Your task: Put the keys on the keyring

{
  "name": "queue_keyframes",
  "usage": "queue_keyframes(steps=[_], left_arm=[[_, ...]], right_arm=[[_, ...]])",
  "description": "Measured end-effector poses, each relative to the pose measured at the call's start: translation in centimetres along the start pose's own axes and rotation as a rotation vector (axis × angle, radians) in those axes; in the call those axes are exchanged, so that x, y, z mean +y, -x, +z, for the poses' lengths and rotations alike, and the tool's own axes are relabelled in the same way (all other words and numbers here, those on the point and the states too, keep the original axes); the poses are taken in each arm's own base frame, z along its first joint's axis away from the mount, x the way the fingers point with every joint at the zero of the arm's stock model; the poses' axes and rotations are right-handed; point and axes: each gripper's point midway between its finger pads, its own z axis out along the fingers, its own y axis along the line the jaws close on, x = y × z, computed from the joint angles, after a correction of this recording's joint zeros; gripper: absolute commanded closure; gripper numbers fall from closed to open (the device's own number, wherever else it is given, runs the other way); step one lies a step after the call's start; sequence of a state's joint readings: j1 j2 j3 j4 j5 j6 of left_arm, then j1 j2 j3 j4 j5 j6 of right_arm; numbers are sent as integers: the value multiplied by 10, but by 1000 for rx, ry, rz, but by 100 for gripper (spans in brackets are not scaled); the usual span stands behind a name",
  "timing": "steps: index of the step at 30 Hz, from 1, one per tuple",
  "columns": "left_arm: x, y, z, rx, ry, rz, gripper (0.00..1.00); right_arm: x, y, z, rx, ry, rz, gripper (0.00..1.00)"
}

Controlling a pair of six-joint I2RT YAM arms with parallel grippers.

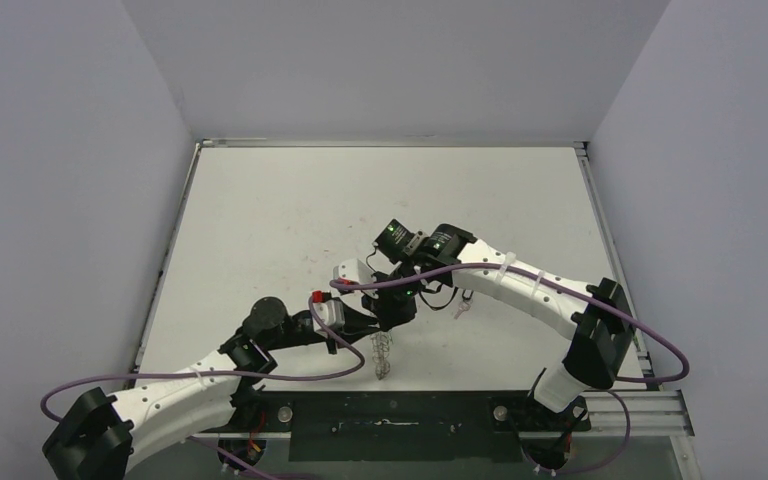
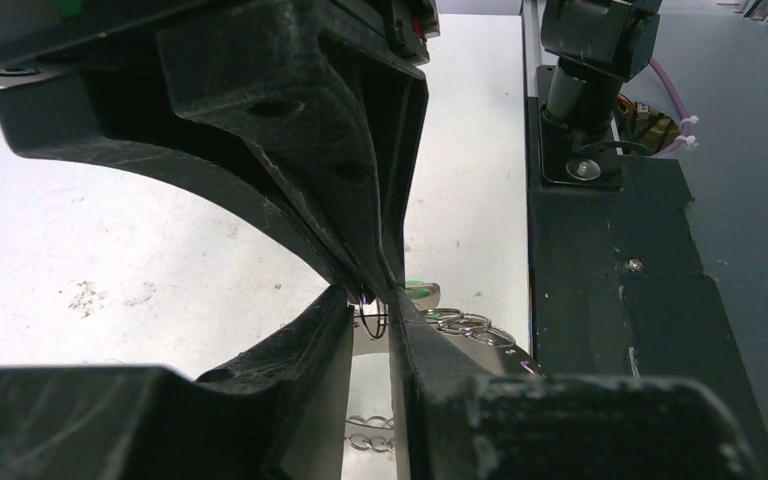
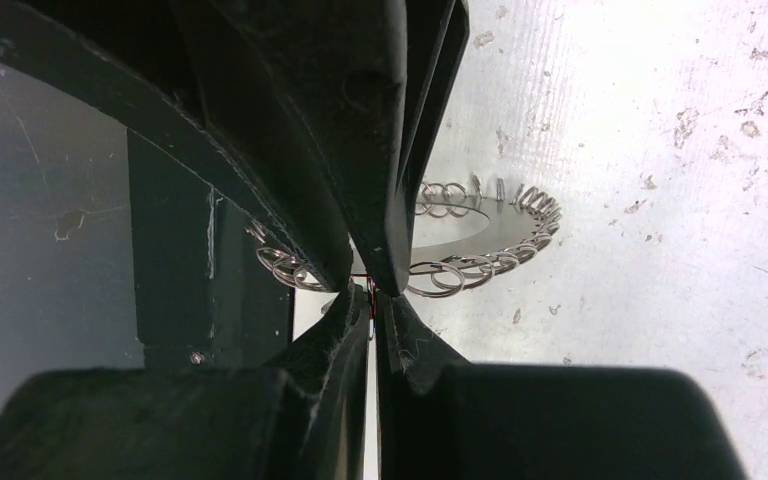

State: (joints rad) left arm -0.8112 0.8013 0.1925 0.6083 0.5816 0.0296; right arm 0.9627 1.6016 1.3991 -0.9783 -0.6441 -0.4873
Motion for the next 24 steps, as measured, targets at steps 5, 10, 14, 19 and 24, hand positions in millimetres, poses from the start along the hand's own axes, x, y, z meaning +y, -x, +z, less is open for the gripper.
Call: queue_keyframes(steps=[5,10,14,19,24], left_arm=[[0,-7,0,26,-2,6,91],[2,-9,0,54,-4,19,100],[3,-10,1,61,-3,21,100],[4,-10,1,63,4,18,100],[6,-9,0,50,18,18,100]], right_arm=[[0,0,0,2,-4,2,100],[0,0,1,6,-5,-3,100],[0,-1,1,10,-7,-3,100],[-2,-2,4,7,-18,-9,72],[-9,-9,9,-50,-87,-54,0]])
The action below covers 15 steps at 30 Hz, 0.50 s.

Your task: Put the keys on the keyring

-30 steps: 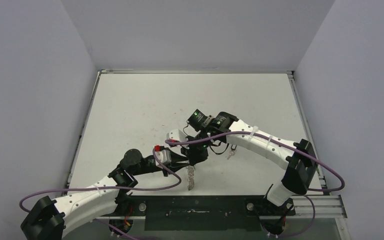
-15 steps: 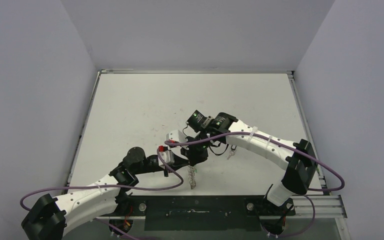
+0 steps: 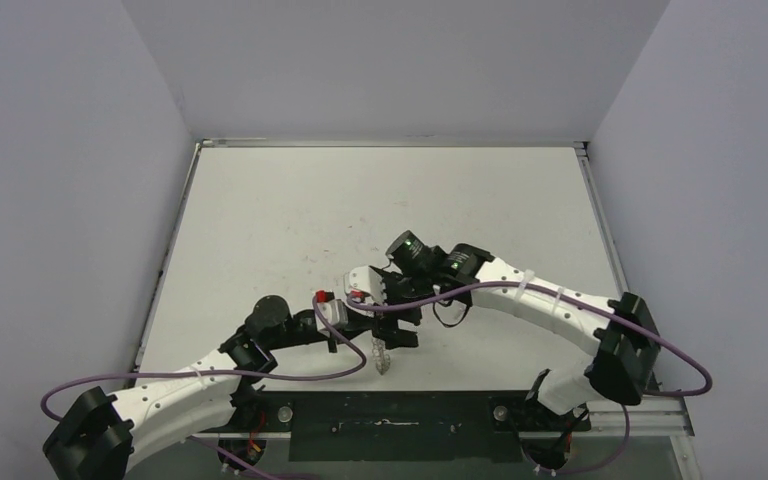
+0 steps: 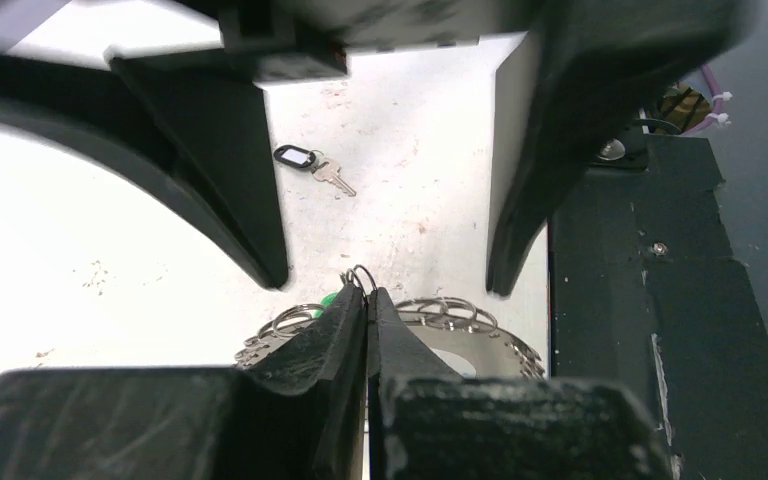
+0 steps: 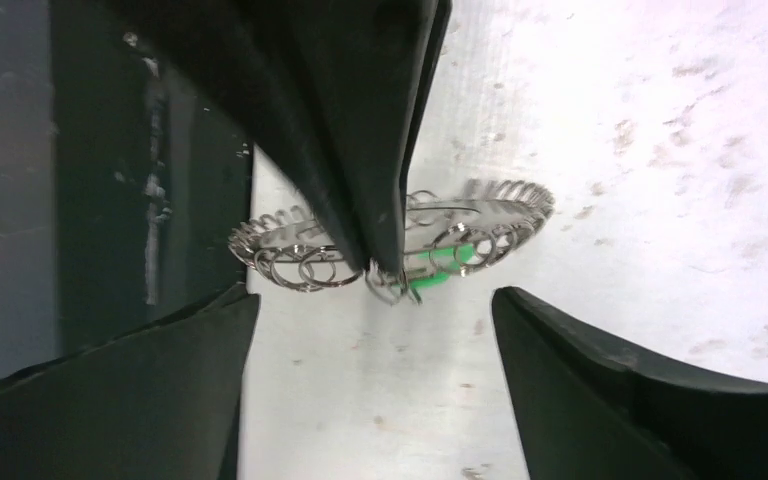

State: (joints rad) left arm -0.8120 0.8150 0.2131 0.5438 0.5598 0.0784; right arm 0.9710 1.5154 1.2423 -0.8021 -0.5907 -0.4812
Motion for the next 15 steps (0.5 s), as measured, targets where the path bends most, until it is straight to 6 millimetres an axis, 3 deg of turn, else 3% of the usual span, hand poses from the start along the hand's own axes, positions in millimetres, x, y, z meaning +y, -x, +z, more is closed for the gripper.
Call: queue_keyframes(steps=[10,15], left_arm=[[1,0,-4,-50,31,5,100],[1,1,-5,-55,30,0,100]], right_arm=[[3,15,-34,-308,-213,-182,0],[-20,7,-36,-431,-308,-101,0]])
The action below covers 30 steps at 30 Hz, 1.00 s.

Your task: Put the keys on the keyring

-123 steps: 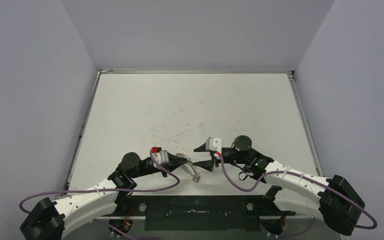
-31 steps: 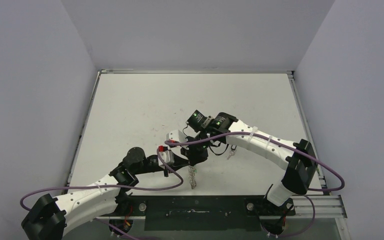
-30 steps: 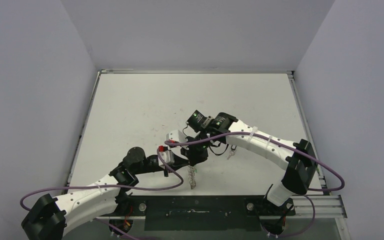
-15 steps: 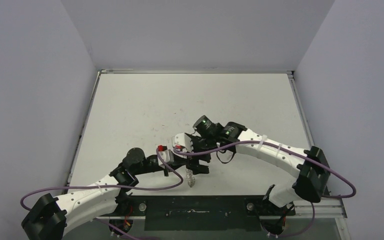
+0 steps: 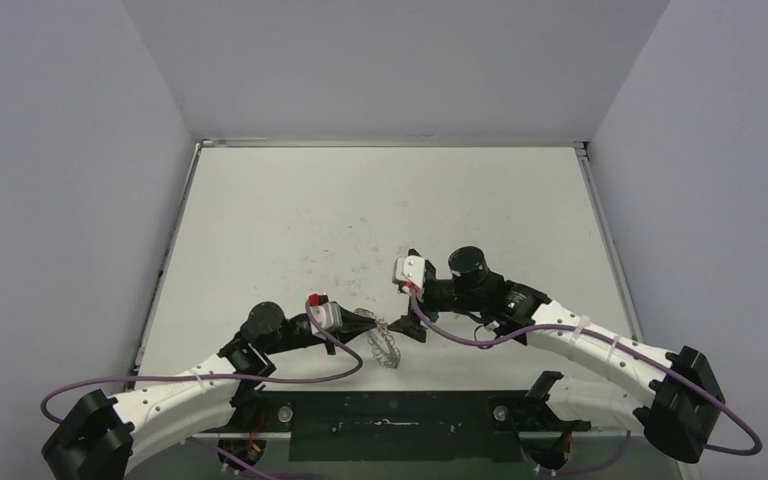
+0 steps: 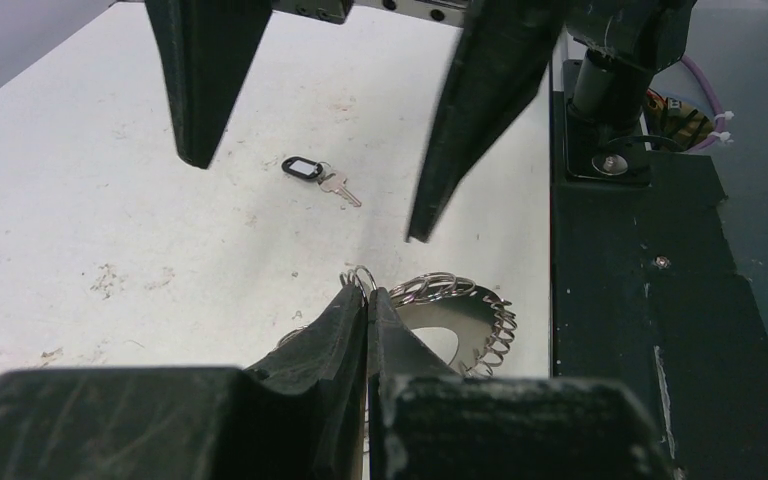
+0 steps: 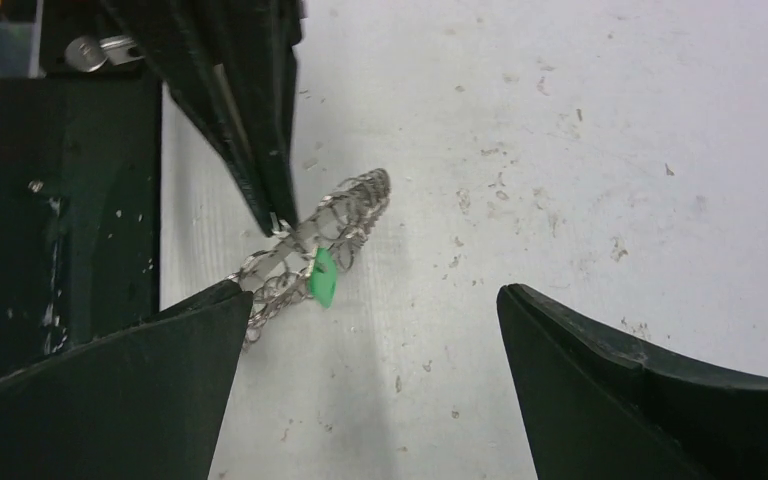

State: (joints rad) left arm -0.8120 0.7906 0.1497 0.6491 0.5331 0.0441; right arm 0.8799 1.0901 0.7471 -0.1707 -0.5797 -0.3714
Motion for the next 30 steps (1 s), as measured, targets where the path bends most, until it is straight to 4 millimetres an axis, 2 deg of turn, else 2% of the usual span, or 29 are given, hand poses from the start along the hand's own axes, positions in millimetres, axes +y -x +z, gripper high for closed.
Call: queue_keyframes(steps=[3,6,11,14,17,20,24,26,30], left_arm=[[-1,0,-1,-5,-2,-2,100],[-2,1,-2,-9,-3,-2,100],[-3,2,-3,-16,-4,-2,100],[-3,3,-3,-20,-4,0,100],[-3,4,-3,-23,-5,2,100],[-3,5,-3,-25,-5,3,100],[-3,5,-4,-27,-5,4,100],[-4,5,-4,-27,-5,4,100],[-4,6,-4,-30,-5,6,100]], right_arm=[[-17,0,-1,-60,-62,77,0],[-32,9,-4,-118,-109,125,0],[-32,25,-6,-204,-105,109,3],[-26,21,-6,-225,-94,98,15],[-19,16,-3,-238,-66,84,36],[-12,14,-1,-257,-28,52,46],[-2,10,5,-279,34,14,49],[1,9,8,-284,56,5,55],[5,8,13,-295,99,-16,61]])
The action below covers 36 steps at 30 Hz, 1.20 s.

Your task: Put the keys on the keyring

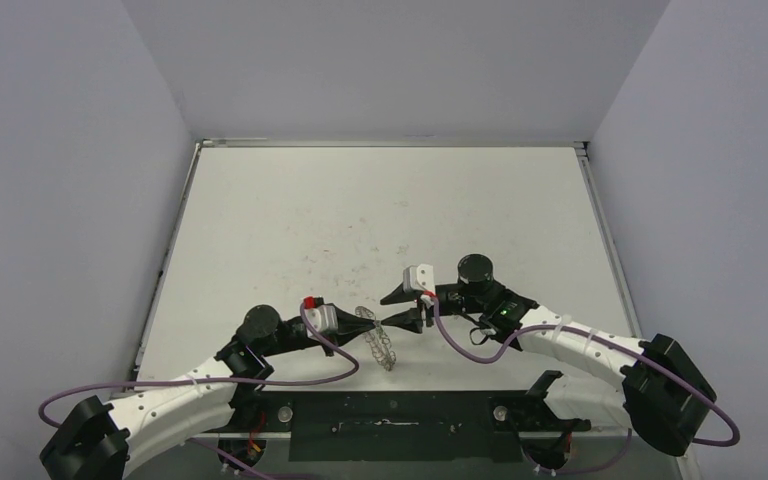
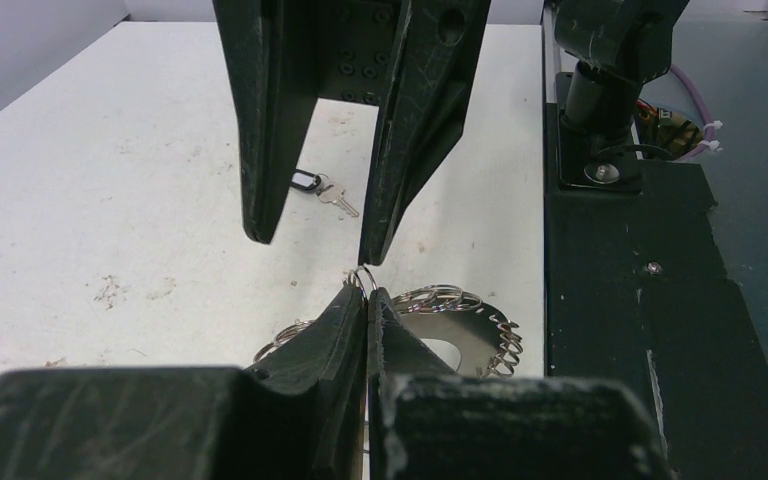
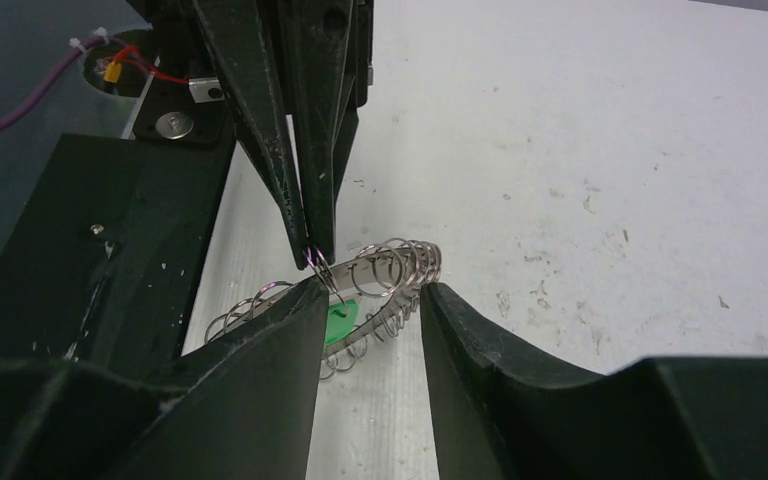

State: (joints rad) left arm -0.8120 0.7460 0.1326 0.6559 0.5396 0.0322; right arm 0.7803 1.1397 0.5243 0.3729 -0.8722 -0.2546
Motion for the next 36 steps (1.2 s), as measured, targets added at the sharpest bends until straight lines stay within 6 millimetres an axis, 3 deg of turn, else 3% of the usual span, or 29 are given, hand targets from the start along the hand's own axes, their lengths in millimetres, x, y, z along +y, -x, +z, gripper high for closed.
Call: queue_keyframes(steps=[8,14,22,29,36], left_arm=[[0,5,-1,-15,0,9,100],[0,5,-1,-15,1,9,100],[0,5,-1,-15,2,9,100],[0,5,-1,-15,5,10,100],[3,8,-4,-18,24,29,81]], right_arm=[[14,-13,9,14,91,16,69],[17,-7,12,0,116,-12,69],[22,-6,14,0,137,-34,99],[23,-6,13,28,159,-32,100],[20,5,9,122,178,6,100]])
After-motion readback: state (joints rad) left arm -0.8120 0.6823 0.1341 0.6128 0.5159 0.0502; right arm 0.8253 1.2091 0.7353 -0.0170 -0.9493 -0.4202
